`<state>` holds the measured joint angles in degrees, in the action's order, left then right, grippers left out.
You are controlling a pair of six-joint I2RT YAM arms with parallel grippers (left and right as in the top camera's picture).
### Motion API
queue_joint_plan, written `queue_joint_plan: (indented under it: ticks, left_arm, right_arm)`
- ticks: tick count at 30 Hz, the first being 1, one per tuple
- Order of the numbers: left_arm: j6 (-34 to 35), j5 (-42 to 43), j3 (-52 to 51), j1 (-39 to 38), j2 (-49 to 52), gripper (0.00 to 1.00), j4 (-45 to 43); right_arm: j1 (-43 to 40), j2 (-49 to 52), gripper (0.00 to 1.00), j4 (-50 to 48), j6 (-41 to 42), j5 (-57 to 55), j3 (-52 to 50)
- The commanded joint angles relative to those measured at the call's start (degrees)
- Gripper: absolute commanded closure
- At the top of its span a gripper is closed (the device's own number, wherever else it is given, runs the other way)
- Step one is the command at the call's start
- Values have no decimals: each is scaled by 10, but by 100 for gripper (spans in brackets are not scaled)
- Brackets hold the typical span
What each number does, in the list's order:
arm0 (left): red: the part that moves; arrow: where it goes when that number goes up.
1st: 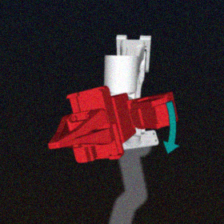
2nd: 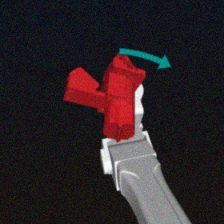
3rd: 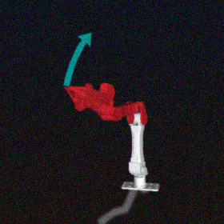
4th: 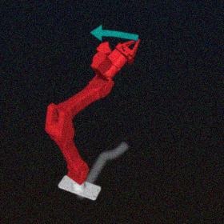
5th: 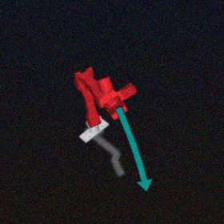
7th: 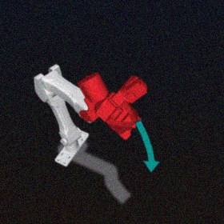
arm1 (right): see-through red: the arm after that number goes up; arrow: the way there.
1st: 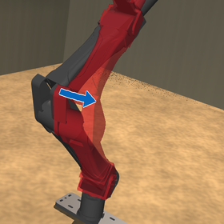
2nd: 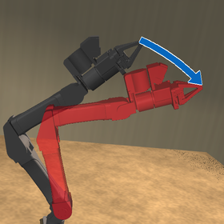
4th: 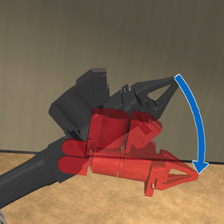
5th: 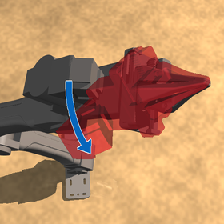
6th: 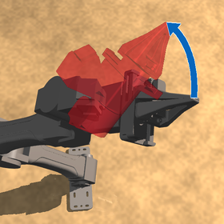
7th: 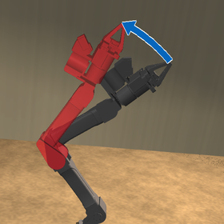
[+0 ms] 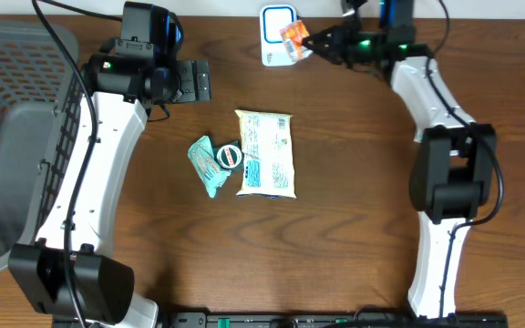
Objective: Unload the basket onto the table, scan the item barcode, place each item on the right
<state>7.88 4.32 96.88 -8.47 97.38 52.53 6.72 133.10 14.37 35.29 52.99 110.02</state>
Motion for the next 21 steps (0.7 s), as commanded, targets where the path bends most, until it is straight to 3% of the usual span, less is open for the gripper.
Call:
queue_joint_plan:
  ticks: [1,7,12,17,21]
  left_arm:
    - [3,-3,5,0,-3,2,2]
    - [3,-3,5,0,-3,2,2]
    - [3,-3,5,0,-3,2,2]
    - [3,-3,5,0,-3,2,2]
    - [3,-3,5,0,-3,2,2]
  right_arm:
    - [36,-14,99,-9,-40,-227,2]
    - [97,-14,99,-39,-141,-483,2]
    - [145,-14,99,-99,-280,-670,2]
    - [183,-8,99,-161,-459,-760,2]
    - [190,4,99,-192,-557,-771,2]
